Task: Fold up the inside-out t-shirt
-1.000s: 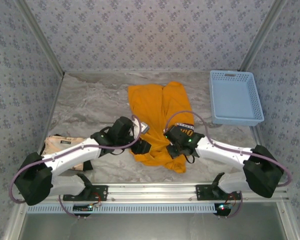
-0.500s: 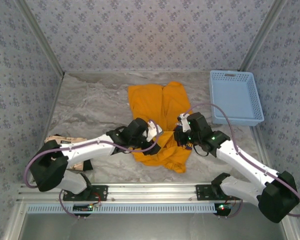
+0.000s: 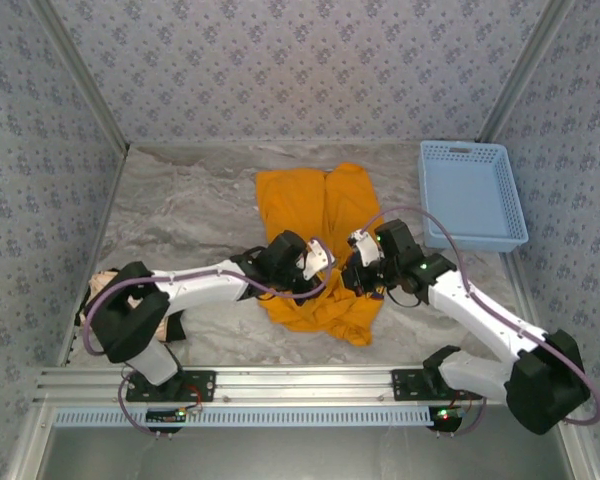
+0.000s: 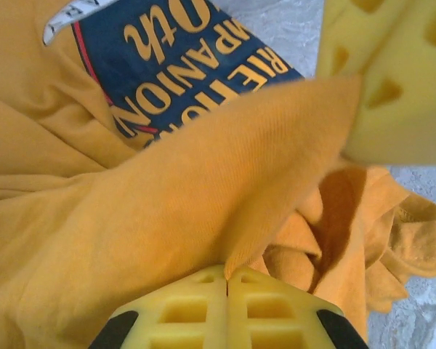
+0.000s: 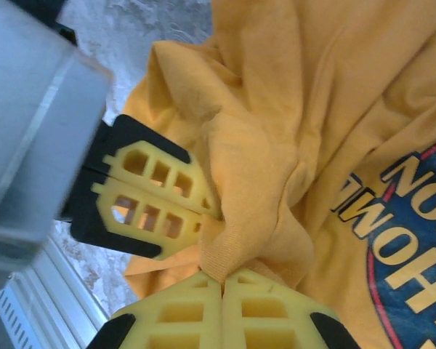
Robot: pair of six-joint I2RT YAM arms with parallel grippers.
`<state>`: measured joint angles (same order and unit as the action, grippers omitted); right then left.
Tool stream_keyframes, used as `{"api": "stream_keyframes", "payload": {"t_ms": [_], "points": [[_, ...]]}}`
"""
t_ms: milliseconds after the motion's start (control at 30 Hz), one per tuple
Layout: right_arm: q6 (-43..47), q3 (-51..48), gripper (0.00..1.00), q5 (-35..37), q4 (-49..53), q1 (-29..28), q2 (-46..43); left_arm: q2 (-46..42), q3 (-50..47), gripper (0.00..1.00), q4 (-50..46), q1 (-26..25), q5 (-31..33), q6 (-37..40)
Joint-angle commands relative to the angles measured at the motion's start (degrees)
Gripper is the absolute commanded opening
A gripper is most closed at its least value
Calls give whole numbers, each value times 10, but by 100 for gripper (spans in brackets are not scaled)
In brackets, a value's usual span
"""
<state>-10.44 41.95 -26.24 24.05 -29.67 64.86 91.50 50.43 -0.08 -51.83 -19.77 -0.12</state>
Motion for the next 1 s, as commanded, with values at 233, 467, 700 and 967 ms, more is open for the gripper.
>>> {"api": "stream_keyframes", "payload": {"t_ms": [233, 467, 700, 967], "points": [[51, 78, 12, 20, -20, 57, 147, 57, -3, 0, 29, 90, -70, 37], [40, 120, 33, 99, 16, 46, 188, 127, 23, 0, 45, 115, -72, 28], [109, 121, 38, 74, 97, -11, 108, 92, 6, 5, 48, 114, -102, 7], [137, 164, 36, 58, 152, -56, 203, 45, -17, 11, 56, 114, -115, -11]]}}
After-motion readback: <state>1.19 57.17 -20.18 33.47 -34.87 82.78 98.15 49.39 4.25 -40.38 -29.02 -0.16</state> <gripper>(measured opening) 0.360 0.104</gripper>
